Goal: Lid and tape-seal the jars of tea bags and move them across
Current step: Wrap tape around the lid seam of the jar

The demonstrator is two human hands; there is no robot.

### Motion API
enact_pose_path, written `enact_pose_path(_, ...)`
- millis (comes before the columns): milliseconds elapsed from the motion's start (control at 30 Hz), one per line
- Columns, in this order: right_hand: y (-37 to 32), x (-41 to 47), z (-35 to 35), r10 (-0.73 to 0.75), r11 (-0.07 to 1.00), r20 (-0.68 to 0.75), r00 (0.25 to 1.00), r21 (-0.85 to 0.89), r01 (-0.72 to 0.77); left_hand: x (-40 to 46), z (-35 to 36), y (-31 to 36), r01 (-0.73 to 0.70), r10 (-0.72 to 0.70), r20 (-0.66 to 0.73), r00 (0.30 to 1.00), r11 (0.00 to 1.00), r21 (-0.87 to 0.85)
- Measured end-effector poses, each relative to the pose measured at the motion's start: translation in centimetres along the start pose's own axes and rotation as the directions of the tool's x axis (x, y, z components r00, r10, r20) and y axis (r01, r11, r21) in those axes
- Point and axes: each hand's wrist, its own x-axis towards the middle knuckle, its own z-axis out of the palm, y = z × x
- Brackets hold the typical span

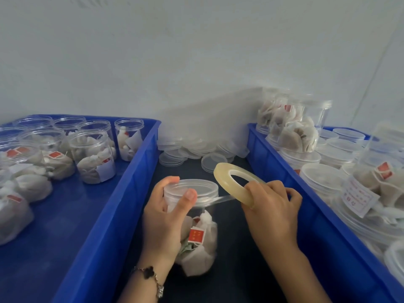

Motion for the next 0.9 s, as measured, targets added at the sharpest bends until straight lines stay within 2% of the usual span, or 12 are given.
enact_pose_path(133,0.07,0.08,0.38,-0.017,1.0,0.042,0.999,0.018,0.016,-0.07,-0.08,-0.36,0.1,-0.095,0.064,0.993,0.993,-0.07)
enact_pose_path(300,0.16,0.18,0.32,-0.011,1.0,0.1,0.995,0.022,0.009,-0.2,-0.23,-0.58,0.29,-0.238,0.299,0.924,0.946,-0.143)
enact_pose_path(367,0.03,0.15,0.28,-0.003,0.999,0.103,0.995,0.052,-0.002,-0.38,-0.1,-0.54,0.331,-0.248,0.37,0.896,0.926,-0.183)
enact_pose_path(600,-0.59,-0.26,1.02,0.045,0.981,0.303,0.952,0.166,-0.099,-0.26,-0.47,-0.38,0.433,-0.213,0.588,0.78,0.862,-0.263)
enact_pose_path(667,-0.43,-0.22,0.99,0.043,0.986,0.332,0.942,0.139,-0.094,-0.32,-0.66,-0.51,0.434,-0.222,0.609,0.761,0.872,-0.225)
enact_pose_path(800,-0.42,0.05,0.7,0.021,0.995,0.379,0.925,0.083,-0.057,-0.45,-0.82,-0.69,0.393,-0.312,0.558,0.769,0.919,-0.029)
enact_pose_path(900,-0.63,0.02,0.65,0.046,0.996,0.379,0.924,0.06,-0.073,-0.18,-0.91,-0.53,0.349,-0.315,0.475,0.821,0.937,0.018)
